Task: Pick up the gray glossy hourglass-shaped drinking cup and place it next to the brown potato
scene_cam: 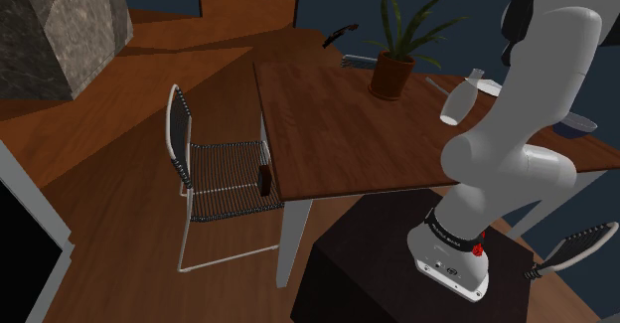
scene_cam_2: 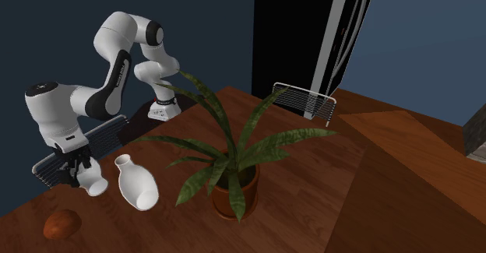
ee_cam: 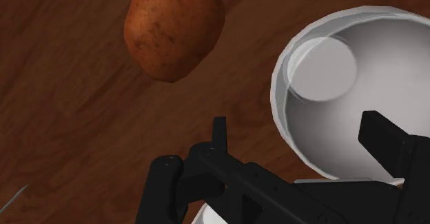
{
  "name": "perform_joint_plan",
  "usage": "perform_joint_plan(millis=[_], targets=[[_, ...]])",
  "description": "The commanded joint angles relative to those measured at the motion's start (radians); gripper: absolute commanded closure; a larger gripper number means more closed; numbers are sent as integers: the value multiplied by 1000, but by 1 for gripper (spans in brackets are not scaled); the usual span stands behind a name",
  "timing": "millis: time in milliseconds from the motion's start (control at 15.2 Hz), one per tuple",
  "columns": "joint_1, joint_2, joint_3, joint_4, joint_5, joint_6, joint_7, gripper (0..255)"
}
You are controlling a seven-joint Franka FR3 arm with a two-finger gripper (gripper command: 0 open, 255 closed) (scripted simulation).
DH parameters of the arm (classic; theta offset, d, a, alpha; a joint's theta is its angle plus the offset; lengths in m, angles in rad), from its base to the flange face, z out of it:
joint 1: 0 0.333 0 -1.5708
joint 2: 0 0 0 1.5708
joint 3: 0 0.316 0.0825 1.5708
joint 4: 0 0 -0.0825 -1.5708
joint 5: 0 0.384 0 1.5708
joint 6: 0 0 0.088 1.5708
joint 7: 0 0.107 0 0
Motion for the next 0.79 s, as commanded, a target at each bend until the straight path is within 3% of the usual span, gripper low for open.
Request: perform_joint_plan(millis=[0,264,726], targets=[[0,0,0,0,0,0,0,0],[42,-84,-36,23,-71,-91,44,0],[41,-84,-36,23,-71,-91,44,0]])
